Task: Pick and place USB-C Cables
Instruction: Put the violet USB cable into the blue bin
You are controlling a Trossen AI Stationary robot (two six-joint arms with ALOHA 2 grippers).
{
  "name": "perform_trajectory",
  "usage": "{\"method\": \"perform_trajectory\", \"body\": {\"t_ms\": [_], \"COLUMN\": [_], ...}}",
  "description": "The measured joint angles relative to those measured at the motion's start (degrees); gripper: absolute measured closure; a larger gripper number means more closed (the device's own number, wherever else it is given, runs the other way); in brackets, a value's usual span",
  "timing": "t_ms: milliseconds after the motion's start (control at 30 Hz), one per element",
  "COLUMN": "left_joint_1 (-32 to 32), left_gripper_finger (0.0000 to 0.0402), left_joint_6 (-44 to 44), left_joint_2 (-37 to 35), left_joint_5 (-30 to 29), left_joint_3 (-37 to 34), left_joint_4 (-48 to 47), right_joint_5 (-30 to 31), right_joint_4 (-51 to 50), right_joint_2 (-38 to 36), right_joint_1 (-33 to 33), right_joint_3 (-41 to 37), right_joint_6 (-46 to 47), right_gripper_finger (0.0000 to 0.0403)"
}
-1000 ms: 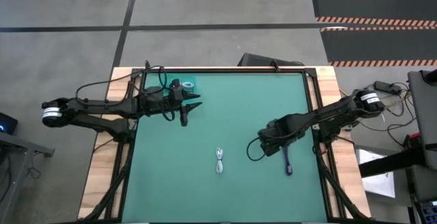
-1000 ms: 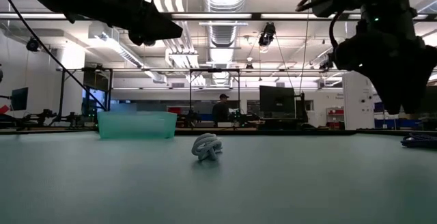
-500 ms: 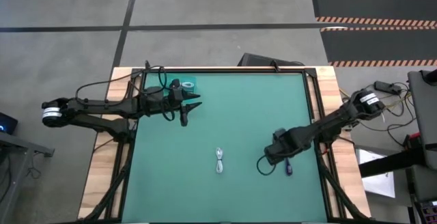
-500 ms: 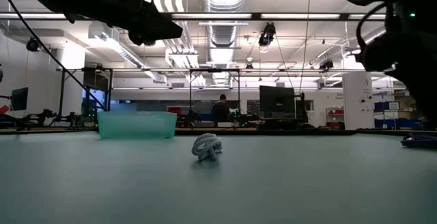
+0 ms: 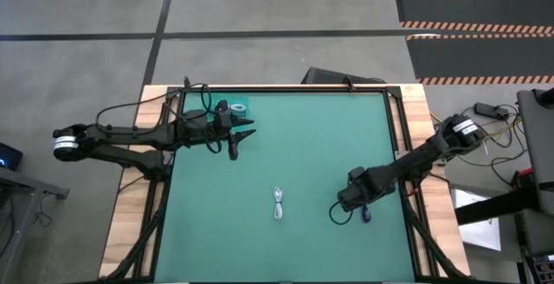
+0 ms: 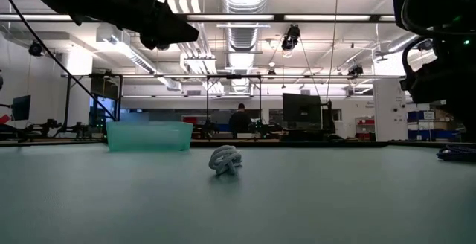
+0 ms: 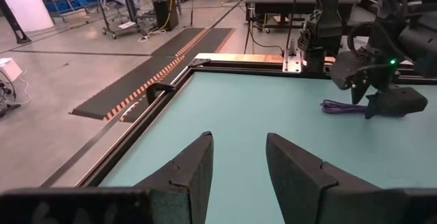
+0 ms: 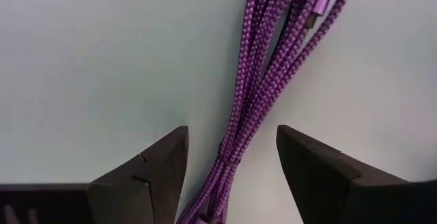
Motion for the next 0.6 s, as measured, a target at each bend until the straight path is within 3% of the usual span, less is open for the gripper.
{"method": "perform_trajectory", "body": {"t_ms": [233, 600], "left_joint_1": [0.0, 0.0], "left_gripper_finger": [0.0281, 0.0281], "left_joint_6": [0.3, 0.5], "left_joint_2": [0.0, 0.0], "left_joint_5": [0.0, 0.0], "left_joint_3": [0.0, 0.0], "left_joint_4": [0.0, 0.0], "right_joint_5": [2.0, 4.1], "right_joint_4": [1.2, 3.3], "right_joint_2": [1.3, 2.2], "right_joint_1": [0.0, 0.1], "right_joint_3": [-0.1, -0.1], "right_joint_6": [-0.6, -0.7], "right_gripper_finger": [0.0207, 0.0309]}}
